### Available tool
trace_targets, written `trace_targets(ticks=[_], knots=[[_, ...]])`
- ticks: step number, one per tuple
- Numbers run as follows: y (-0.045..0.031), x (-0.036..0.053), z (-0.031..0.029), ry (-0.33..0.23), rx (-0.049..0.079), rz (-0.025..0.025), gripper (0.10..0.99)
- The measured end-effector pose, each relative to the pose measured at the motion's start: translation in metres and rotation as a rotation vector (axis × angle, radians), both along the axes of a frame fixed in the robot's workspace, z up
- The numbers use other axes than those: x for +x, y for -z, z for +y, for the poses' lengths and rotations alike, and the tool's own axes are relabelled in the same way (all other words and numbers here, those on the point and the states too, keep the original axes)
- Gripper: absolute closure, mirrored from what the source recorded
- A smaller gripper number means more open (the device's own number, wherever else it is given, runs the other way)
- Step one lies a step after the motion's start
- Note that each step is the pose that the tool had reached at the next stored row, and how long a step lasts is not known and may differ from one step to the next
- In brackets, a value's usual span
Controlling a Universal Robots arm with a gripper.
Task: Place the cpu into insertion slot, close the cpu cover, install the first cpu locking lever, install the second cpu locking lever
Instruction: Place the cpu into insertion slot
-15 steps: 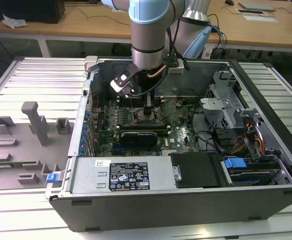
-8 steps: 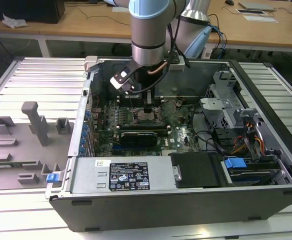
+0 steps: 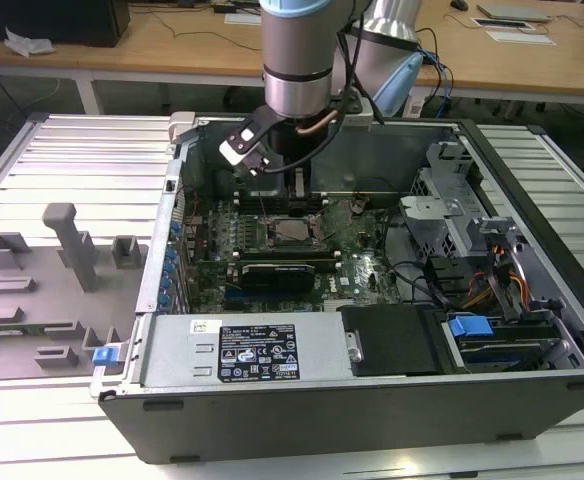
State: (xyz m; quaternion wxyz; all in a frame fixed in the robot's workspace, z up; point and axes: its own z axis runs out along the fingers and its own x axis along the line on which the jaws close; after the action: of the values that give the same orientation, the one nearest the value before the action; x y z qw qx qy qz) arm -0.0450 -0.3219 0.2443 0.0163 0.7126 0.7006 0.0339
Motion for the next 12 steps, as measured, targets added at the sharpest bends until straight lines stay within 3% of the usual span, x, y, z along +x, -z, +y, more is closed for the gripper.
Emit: trace_targets(ticks=[7,12], knots=[[-0.0185,0.0000,0.0000,0.000,0.000,-0.0004,0.980],[-0.0184,0.0000,0.0000,0.000,0.000,-0.0009,0.980]])
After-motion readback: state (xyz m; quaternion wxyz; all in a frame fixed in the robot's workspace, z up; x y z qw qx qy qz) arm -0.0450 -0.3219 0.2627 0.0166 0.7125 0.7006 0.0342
